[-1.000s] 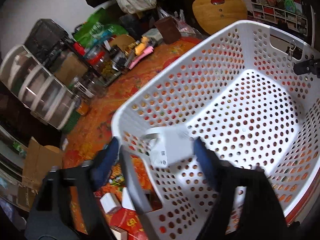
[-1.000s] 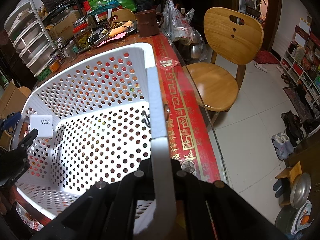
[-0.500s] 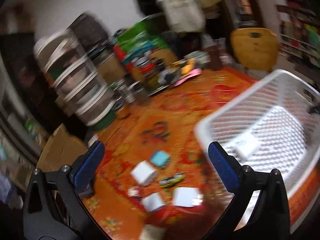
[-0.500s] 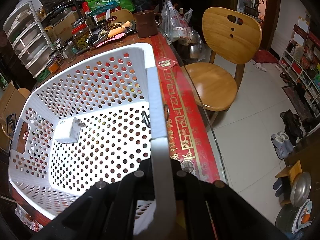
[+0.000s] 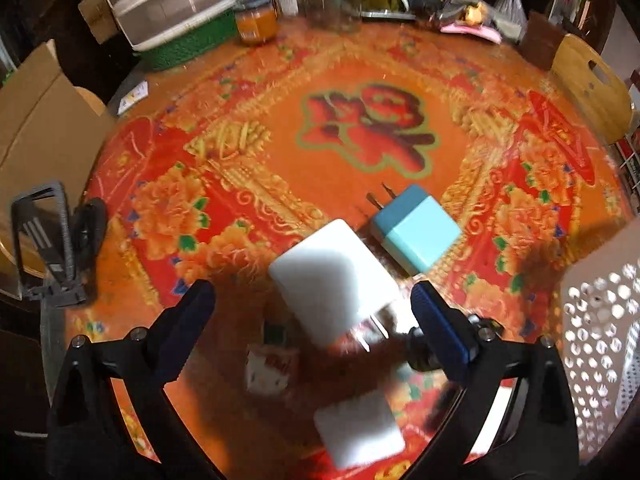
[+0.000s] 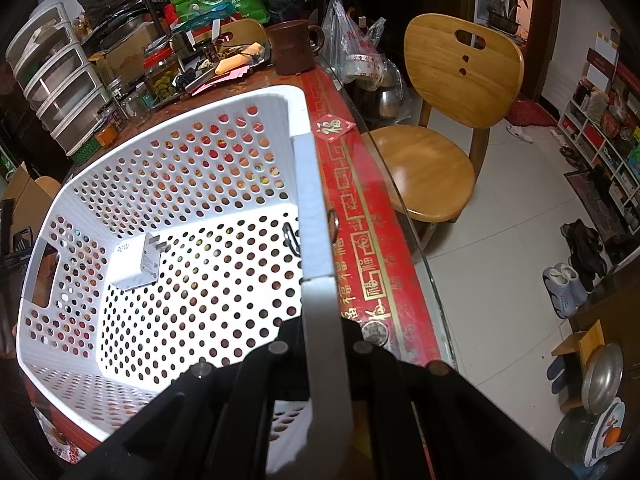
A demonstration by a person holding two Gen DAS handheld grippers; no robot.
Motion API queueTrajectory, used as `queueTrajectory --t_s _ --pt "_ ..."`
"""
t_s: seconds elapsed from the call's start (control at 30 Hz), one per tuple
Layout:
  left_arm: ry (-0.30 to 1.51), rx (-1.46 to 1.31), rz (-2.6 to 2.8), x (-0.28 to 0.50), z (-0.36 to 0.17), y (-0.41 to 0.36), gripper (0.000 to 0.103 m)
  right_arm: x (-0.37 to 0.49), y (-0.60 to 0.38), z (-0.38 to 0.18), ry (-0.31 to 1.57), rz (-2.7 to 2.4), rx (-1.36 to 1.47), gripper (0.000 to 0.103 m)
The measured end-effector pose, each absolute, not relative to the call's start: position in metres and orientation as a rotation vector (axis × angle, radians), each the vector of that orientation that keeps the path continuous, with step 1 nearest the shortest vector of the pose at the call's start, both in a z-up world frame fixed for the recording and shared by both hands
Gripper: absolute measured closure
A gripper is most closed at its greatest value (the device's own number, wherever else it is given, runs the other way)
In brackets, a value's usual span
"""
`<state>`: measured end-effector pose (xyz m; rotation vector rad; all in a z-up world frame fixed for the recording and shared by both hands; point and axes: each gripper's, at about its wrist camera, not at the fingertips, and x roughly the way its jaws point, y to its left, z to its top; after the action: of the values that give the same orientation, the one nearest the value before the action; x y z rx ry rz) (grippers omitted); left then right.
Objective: Organize rigid objects
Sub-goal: 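Move the left tool back to the white charger on the table, then grasp the white charger with the left tool and lift it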
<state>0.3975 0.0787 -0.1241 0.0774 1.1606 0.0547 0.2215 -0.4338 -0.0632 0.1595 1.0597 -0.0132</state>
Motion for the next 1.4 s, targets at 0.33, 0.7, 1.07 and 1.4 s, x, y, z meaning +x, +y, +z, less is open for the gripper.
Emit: queueTrajectory --t_s 0.33,0.7,1.07,1.4 --pt "1.191 0.069 0.076 0.41 -0.144 0.073 0.025 0.222 -0.434 -0.063 1.06 -0.012 0.159 0.101" --pt "1.091 0.118 0.168 0.399 -0.129 0.073 0.042 0.222 -0.434 -0.064 1.061 -0.011 0.156 0.101" --pt "1.032 0.146 0.155 0.384 -0.097 0.064 0.045 0.222 -0.431 -0.064 1.06 -0.009 0.156 0.1" --pt "0.853 0.22 0.041 0.319 -0.01 0.01 0.046 0.221 -0.431 -0.064 1.061 -0.007 0.157 0.1"
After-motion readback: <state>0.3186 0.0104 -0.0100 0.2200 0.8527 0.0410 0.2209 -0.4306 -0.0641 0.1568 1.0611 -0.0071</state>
